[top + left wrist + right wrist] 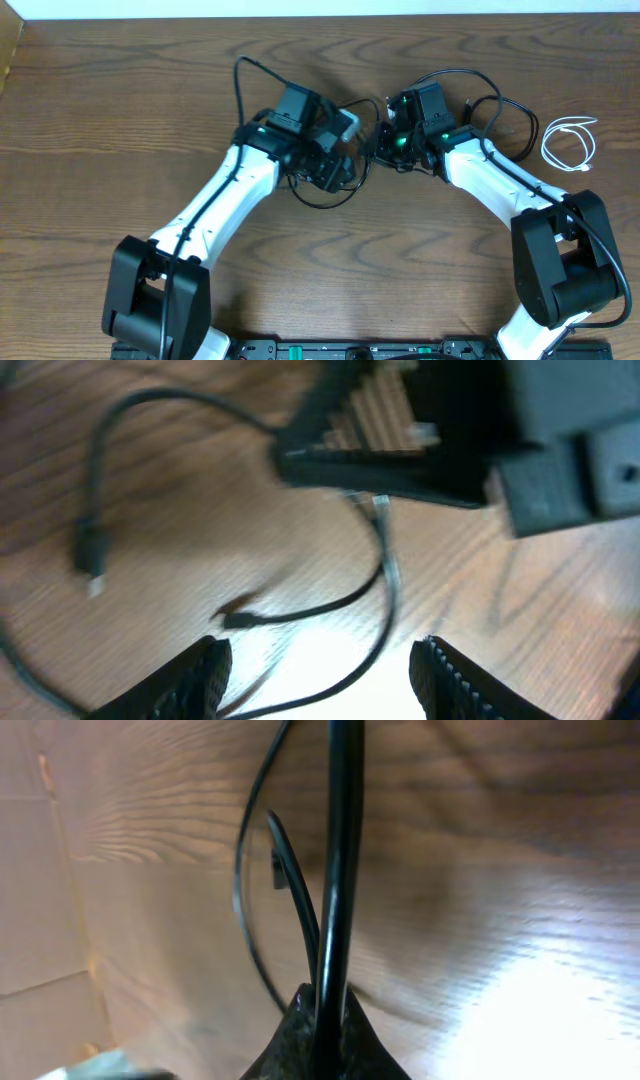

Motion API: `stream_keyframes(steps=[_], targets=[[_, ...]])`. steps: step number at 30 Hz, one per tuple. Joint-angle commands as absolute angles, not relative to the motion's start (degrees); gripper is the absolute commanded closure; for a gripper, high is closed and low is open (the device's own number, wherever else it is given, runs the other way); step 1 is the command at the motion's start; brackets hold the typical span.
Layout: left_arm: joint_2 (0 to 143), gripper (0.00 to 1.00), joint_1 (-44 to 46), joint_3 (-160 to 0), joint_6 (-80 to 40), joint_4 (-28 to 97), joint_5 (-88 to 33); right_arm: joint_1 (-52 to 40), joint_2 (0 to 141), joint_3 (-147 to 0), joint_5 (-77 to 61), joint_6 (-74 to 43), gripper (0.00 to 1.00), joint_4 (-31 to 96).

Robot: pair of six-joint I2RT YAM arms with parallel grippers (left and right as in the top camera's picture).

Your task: Untangle cables

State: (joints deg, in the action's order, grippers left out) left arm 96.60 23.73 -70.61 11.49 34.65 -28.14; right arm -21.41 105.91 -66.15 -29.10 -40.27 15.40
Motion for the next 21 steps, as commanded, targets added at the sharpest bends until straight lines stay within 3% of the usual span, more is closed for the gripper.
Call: stream_keyframes(steps=[1,5,10,16,21], targets=[[96.5,0.38,20.0,-70.6,6.4,35.0,-27.8,-21.9,106.1,-65.8,-23.9,-34.1,0.99,16.2],[96.6,0.37,14.9,-70.6,2.0,36.1,-27.8,-21.8,106.1,-65.8,-19.4,-30.2,0.99,17.0],[96.6,0.05,10.1,-70.6,1.4,39.1,-27.8,-21.4,105.9,-66.1,-20.4,-25.3,0.99,14.8],[96.6,0.03,7.7,-70.6,1.4,40.5,-27.8,-17.9,103.2,-67.5,-41.3,-21.0,0.99,1.7],[96.6,0.03,7.7,-70.6,1.4,40.5,-27.8,-14.2,99.9,-67.5,-43.7,-22.3,0.99,-7.5]])
